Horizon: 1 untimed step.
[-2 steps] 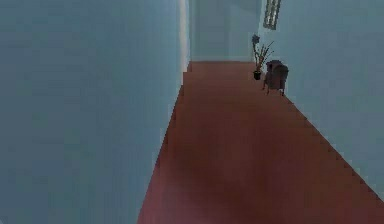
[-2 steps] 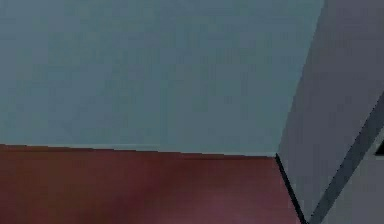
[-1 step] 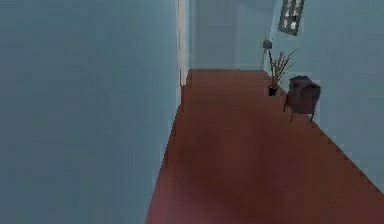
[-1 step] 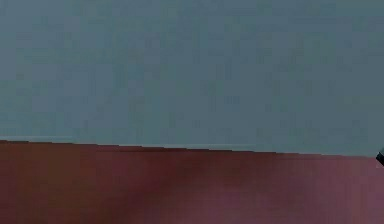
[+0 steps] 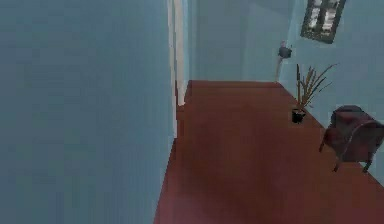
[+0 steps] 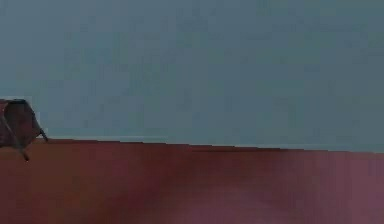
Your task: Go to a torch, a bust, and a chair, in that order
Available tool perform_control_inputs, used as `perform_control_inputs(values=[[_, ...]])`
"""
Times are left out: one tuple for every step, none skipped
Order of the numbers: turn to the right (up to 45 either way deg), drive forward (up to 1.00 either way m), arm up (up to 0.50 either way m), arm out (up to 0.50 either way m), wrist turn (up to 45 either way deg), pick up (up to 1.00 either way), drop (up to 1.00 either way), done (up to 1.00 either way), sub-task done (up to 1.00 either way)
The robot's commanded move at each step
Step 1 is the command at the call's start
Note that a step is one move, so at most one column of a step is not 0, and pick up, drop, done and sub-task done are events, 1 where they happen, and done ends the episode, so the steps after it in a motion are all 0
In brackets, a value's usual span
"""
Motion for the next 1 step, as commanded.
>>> perform_control_inputs(values=[[0.0, 1.0, 0.0, 0.0, 0.0, 0.0, 0.0, 0.0, 0.0]])
